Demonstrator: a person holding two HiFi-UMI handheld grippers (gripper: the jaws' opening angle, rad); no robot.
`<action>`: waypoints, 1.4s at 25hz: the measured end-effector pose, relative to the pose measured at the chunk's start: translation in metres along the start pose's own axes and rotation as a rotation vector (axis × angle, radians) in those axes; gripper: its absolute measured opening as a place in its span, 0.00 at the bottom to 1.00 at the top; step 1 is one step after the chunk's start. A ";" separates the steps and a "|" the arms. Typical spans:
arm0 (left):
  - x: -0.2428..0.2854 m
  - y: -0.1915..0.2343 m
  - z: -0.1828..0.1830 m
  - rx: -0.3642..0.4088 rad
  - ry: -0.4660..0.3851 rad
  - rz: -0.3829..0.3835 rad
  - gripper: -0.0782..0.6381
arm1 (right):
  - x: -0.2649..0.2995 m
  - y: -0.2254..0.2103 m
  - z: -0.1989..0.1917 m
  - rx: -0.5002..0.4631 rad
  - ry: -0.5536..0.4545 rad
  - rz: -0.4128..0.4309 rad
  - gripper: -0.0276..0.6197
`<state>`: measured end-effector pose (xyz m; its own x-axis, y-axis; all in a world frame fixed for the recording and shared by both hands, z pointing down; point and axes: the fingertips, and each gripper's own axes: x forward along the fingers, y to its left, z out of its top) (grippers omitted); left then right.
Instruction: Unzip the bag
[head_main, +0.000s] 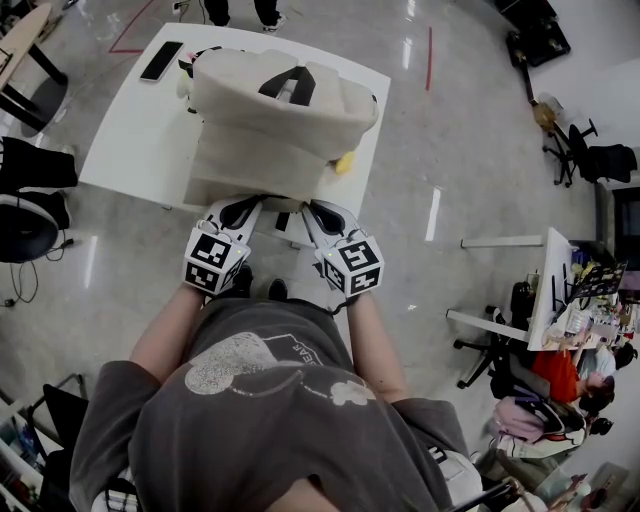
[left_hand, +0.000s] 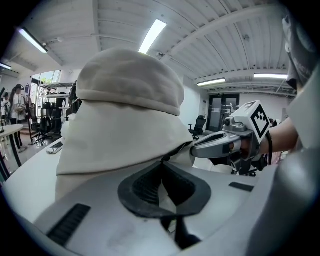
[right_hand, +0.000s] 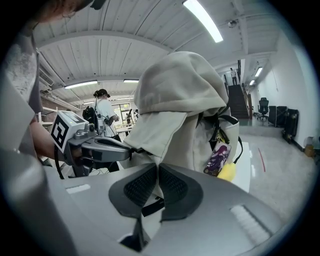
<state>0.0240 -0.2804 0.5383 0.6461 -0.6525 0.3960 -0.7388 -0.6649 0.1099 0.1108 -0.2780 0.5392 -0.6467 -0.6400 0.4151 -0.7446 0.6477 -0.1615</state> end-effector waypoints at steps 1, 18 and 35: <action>-0.002 -0.001 0.003 0.004 -0.007 -0.006 0.13 | 0.000 0.000 0.001 -0.001 -0.001 -0.004 0.07; -0.049 0.082 -0.021 -0.122 0.003 0.168 0.13 | -0.003 -0.025 -0.006 0.073 -0.014 -0.056 0.07; -0.076 0.141 -0.049 -0.292 0.002 0.385 0.13 | 0.000 -0.029 -0.008 0.072 -0.004 -0.065 0.08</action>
<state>-0.1392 -0.3065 0.5687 0.3146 -0.8305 0.4597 -0.9474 -0.2449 0.2060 0.1338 -0.2928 0.5512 -0.5969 -0.6817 0.4231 -0.7951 0.5731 -0.1983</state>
